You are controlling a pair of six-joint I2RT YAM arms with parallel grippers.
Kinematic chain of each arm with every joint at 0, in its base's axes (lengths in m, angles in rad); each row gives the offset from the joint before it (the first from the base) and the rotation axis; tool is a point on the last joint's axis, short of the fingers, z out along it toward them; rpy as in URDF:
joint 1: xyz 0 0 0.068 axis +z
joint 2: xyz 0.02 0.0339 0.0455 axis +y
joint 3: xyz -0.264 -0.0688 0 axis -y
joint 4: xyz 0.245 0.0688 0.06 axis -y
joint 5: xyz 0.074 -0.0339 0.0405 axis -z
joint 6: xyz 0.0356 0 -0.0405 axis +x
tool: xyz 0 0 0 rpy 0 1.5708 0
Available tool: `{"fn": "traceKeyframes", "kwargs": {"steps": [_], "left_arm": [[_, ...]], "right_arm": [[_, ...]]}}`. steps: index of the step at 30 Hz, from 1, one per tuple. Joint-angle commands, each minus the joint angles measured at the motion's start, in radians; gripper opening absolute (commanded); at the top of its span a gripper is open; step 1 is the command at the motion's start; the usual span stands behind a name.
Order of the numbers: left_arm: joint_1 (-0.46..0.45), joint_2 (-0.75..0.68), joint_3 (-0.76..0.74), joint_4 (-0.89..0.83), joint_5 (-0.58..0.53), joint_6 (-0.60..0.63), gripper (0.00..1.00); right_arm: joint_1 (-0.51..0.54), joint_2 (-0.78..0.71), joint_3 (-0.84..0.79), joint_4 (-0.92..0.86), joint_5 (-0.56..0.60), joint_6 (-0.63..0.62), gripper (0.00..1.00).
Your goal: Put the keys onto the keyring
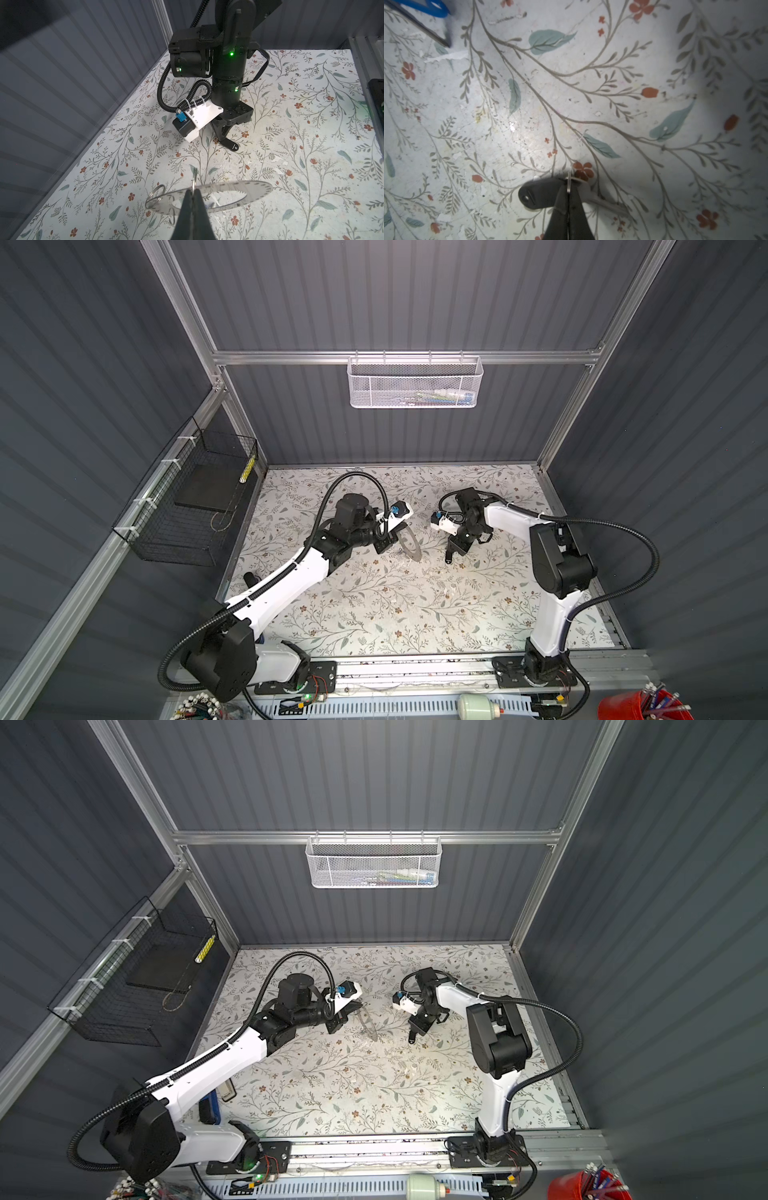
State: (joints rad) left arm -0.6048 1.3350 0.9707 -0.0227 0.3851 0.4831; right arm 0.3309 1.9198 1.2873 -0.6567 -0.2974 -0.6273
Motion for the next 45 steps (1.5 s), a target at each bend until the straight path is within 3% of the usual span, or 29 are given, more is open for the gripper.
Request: {"fn": "traceKeyframes", "kwargs": {"steps": [1,8,12,22,29,39,45], "left_arm": [[0.008,-0.034,-0.043,0.068,0.005,0.010,0.00],[0.008,-0.037,-0.047,0.087,0.020,0.081,0.00],[0.008,-0.050,-0.062,0.127,0.024,0.133,0.00],[0.003,-0.087,-0.096,0.238,-0.007,0.380,0.00],[-0.009,-0.056,-0.078,0.292,-0.048,0.423,0.00],[-0.050,-0.073,-0.075,0.340,-0.048,0.377,0.00],[-0.073,-0.080,-0.059,0.297,-0.031,0.335,0.00]], "right_arm": [[0.006,-0.083,-0.031,0.048,-0.077,0.018,0.00],[0.007,-0.198,-0.083,0.112,-0.121,0.054,0.00],[0.011,-0.300,-0.147,0.161,-0.201,0.048,0.00],[0.032,-0.529,-0.291,0.374,-0.294,0.165,0.00],[0.138,-0.614,-0.304,0.356,-0.209,0.066,0.00],[0.216,-0.699,-0.372,0.580,-0.232,0.153,0.00],[0.243,-0.715,-0.381,0.619,-0.223,0.153,0.00]]}}
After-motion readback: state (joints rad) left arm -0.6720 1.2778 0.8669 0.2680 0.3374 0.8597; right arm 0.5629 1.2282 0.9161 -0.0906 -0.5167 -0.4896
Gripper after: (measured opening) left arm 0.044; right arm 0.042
